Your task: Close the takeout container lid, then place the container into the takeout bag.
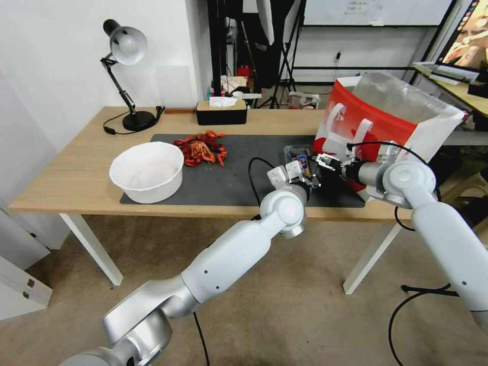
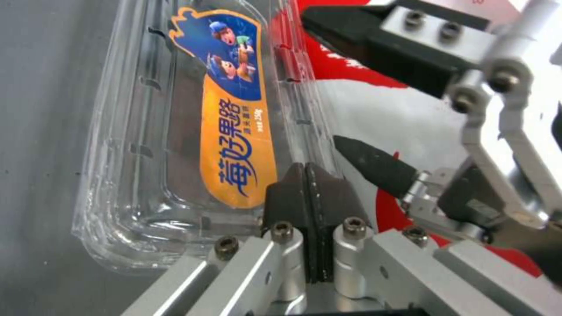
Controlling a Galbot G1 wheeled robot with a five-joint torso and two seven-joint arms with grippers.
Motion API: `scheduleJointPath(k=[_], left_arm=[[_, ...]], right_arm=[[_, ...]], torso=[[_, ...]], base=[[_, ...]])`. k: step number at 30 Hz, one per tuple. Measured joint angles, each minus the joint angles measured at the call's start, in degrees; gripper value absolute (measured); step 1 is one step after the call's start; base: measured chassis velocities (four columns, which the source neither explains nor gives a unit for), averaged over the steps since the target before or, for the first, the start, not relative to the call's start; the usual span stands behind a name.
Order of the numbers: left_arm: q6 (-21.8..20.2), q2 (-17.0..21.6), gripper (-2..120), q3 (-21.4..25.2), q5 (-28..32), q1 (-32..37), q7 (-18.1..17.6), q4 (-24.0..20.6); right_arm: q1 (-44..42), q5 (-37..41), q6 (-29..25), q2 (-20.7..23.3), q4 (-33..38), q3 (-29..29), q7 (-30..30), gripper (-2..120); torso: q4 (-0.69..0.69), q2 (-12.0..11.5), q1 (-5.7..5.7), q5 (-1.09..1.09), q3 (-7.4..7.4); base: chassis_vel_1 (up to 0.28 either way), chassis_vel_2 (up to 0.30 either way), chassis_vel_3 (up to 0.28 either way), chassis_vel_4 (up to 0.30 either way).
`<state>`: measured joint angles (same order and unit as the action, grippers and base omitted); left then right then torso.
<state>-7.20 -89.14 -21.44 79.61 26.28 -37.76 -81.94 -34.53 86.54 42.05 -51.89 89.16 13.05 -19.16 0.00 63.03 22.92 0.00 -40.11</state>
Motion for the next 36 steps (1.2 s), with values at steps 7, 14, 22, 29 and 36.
scheduleJointPath(k=[7, 14, 22, 29, 36], left_arm=[[0.11, 0.27, 0, 0.03, 0.09, 0.01, 0.16, -0.27], [0.25, 0.48, 0, 0.12, 0.12, 0.15, 0.2, -0.62], [0.33, 0.78, 0, 0.13, 0.16, 0.18, 0.21, -1.08], [0.42, 0.98, 0, 0.06, 0.22, 0.36, 0.21, -1.47], [0.53, 1.01, 0, 0.18, 0.23, 0.48, 0.21, -1.75]], right_arm=[[1.57, -0.23, 0.0, -0.85, -0.89, -1.73, -0.17, 100], [3.45, -0.61, -0.01, -1.24, -3.23, -3.44, 0.45, 100], [4.43, -1.96, -0.01, -1.99, -4.66, -4.73, 0.37, 100], [5.3, -1.87, -0.01, -2.89, -5.89, -5.53, 0.04, 100], [5.77, -1.97, 0.0, -3.57, -6.99, -6.12, 0.06, 100]], torso=[[0.0, 0.0, 0.0, -0.01, 0.0], [-0.01, 0.0, 0.0, -0.01, 0.0], [0.0, 0.0, 0.0, -0.01, 0.0], [0.0, 0.0, 0.0, -0.01, 0.0], [0.0, 0.0, 0.0, -0.01, 0.0]], base=[[0.0, 0.0, 0.0, 0.0], [0.0, 0.0, 0.0, 0.0], [0.0, 0.0, 0.0, 0.0], [0.0, 0.0, 0.0, 0.0], [0.0, 0.0, 0.0, 0.0]])
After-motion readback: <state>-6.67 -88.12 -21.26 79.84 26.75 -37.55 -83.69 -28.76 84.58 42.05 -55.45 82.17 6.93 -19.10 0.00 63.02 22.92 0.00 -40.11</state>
